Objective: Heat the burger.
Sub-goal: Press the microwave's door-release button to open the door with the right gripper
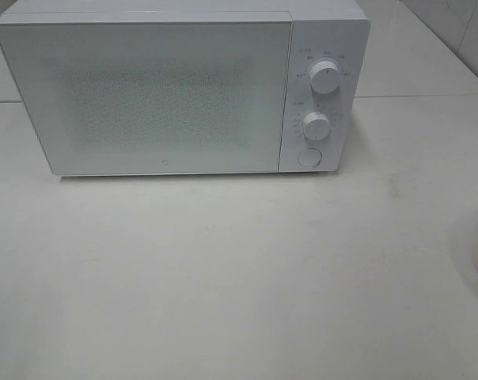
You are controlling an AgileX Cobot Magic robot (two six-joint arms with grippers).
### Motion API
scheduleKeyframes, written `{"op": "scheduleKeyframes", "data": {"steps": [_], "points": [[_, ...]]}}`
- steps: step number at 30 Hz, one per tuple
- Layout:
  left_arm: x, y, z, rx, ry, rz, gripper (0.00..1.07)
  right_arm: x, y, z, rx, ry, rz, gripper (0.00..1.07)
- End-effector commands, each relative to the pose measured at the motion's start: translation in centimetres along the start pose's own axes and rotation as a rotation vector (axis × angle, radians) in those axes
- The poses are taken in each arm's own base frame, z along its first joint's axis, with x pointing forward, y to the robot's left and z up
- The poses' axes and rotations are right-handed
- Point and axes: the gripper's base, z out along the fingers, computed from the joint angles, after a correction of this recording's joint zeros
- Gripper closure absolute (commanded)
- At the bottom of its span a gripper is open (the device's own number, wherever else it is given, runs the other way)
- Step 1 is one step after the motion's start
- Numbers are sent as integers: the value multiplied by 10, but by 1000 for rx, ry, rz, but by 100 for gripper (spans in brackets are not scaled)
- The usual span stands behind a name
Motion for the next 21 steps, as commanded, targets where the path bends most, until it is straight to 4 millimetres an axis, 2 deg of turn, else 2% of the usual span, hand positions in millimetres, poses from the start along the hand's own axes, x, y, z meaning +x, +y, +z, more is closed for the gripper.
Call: {"op": "scheduleKeyframes", "data": {"steps": [1,14,21], "points": [[1,0,-3,6,-36,-1,6,1,0,-4,2,-36,4,31],[1,0,-3,6,-36,-1,6,1,0,-3,2,-35,4,31],[1,0,-3,6,-36,-1,6,-13,1,0,3,2,26,31]]}}
